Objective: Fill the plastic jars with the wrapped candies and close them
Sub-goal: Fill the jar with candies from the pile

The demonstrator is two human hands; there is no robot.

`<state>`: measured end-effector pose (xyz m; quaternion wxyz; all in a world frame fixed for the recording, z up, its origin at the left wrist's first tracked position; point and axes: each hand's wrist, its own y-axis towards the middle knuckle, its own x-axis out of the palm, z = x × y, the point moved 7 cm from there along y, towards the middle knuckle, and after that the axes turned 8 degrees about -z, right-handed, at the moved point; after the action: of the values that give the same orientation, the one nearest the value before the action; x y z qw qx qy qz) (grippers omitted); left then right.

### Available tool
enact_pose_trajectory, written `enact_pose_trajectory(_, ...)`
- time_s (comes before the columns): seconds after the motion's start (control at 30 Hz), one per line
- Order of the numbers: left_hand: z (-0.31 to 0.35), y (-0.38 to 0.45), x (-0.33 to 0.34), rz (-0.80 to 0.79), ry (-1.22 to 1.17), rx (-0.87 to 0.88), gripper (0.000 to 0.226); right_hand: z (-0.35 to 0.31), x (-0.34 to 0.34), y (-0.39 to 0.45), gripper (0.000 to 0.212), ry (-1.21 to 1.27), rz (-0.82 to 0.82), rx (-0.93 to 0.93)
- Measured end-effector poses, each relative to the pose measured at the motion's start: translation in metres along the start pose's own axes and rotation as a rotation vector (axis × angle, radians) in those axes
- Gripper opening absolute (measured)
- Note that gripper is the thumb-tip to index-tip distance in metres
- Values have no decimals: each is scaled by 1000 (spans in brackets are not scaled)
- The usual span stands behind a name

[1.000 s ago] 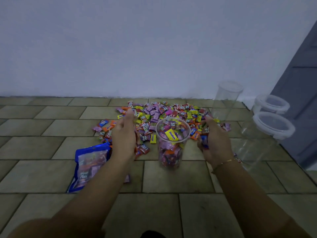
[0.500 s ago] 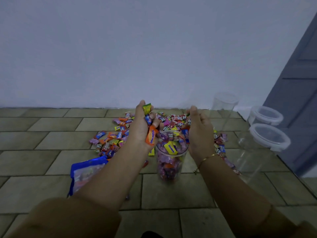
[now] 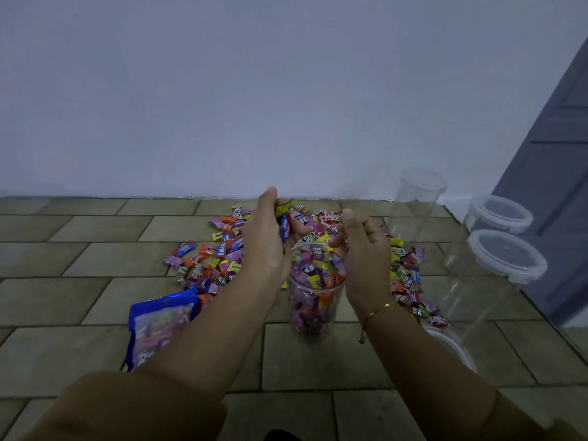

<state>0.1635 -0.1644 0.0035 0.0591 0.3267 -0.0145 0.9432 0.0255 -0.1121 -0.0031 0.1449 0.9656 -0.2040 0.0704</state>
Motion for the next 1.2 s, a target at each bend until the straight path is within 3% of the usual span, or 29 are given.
enact_pose_trajectory(0.17,5,-1,5,-56,116,89,26,-2,3,-3,14,-33,-31,-51)
enact_pose_trajectory(0.67,3,-1,6,-114,140,114,38,0,-6,-3,22,27,-44,-48)
enact_pose_trajectory(0.87,6,0,1,-134,-85,37,36,24,-35,-11,25,-46,77,5)
enact_pose_trajectory(1.0,4,6,-25,-59,-161,-42,31,54,-50,-23,18,-226,132,85)
enact_pose_trajectory(1.1,1,6,-52,43,264,-45,22,76,-59,-29,4,-573,95,113)
enact_pose_trajectory(1.2,-12,-3,-75,74,1035,-51,23,94,-67,-36,38,-1073,-44,164)
